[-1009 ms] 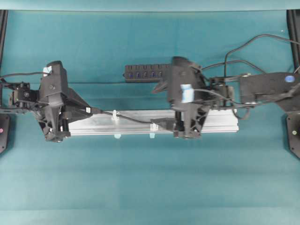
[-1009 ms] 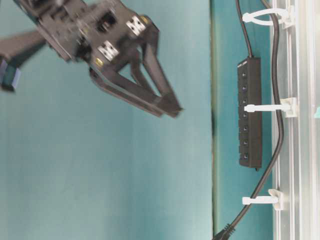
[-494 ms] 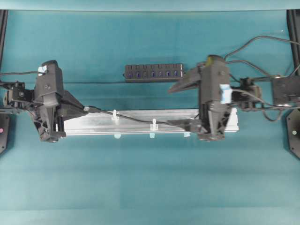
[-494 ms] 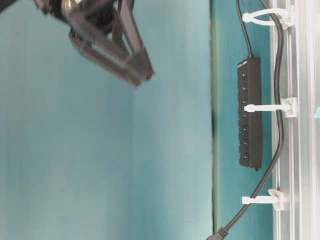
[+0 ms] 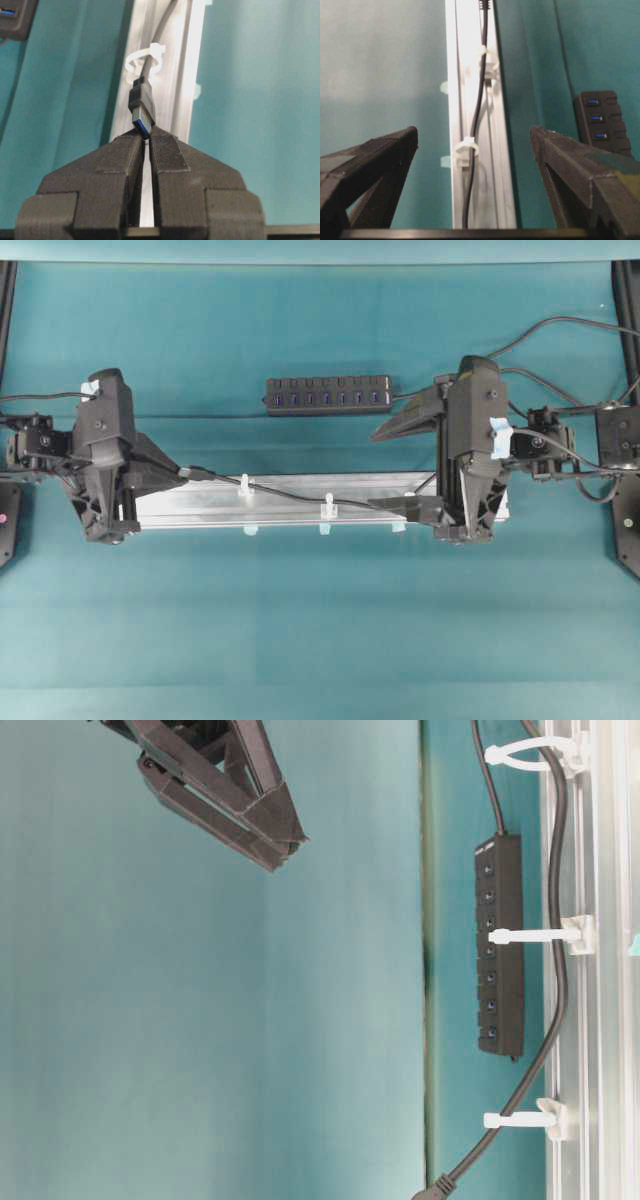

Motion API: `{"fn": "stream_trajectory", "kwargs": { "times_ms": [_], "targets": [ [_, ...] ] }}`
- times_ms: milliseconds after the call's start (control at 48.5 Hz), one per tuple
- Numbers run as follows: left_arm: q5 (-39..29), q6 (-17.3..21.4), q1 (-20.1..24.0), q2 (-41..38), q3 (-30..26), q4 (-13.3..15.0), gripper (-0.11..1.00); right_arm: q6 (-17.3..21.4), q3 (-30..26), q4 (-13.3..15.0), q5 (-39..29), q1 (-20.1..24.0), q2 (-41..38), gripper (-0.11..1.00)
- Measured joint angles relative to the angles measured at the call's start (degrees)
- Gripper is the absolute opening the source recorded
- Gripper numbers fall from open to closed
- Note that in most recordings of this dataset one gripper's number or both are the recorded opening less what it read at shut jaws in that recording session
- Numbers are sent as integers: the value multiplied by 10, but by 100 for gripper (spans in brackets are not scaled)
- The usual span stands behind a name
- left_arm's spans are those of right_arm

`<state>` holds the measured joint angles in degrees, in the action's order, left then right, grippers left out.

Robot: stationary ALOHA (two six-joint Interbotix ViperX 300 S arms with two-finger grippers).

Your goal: Pass the USB cable through three rings with both arms.

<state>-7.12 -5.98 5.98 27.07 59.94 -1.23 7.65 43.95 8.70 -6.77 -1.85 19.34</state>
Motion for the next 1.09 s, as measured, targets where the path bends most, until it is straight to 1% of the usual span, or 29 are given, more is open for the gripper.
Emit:
{"fn": "stream_trajectory", "kwargs": {
  "times_ms": [948,1092],
  "targets": [
    [0,0,0,1,0,1,7,2,0,0,0,1,-1,81],
    [0,0,0,1,0,0,7,2,0,0,0,0,0,79]
  ]
}}
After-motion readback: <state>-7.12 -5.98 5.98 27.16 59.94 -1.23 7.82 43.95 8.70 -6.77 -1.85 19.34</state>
